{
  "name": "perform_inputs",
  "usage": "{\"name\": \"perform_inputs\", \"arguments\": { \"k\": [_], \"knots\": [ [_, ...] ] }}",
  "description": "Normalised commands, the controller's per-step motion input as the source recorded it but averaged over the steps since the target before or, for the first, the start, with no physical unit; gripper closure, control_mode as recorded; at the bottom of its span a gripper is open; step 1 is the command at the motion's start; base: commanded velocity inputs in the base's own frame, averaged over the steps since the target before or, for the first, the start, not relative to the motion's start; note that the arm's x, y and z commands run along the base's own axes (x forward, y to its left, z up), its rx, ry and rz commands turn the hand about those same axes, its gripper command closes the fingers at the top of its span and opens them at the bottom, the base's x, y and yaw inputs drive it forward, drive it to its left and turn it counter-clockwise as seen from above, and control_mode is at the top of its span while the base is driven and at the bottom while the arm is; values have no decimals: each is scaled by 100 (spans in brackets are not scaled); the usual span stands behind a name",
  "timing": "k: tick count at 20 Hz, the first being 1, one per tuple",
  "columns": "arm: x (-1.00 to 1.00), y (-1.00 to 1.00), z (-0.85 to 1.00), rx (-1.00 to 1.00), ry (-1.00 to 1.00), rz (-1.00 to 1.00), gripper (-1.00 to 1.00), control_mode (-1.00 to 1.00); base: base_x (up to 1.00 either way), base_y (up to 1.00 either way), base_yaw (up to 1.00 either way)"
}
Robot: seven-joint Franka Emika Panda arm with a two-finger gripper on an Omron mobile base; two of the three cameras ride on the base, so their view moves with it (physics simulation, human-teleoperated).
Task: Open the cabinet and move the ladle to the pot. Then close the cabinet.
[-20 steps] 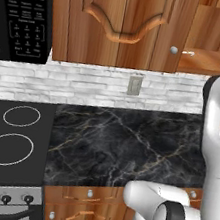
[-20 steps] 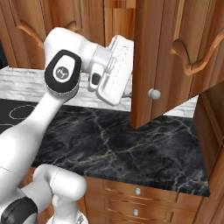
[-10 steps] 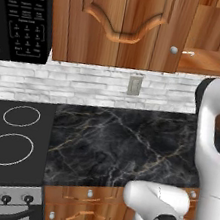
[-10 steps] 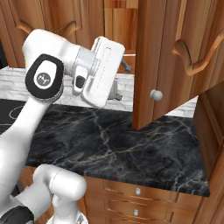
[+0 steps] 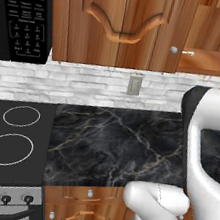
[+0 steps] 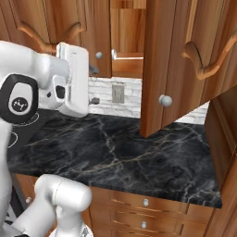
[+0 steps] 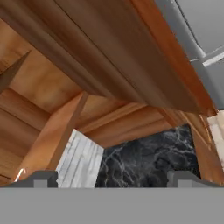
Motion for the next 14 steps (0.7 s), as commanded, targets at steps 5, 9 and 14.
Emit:
{"name": "perform_inputs", "arguments": {
  "k": [5, 9, 14],
  "knots": [
    [3, 35, 0, 0, 1, 60, -100, -100, 0, 0, 0],
    [22, 36, 0, -1, 0, 51, -100, -100, 0, 0, 0],
    [32, 45, 0, 0, 0, 28, -100, -100, 0, 0, 0]
  ]
}}
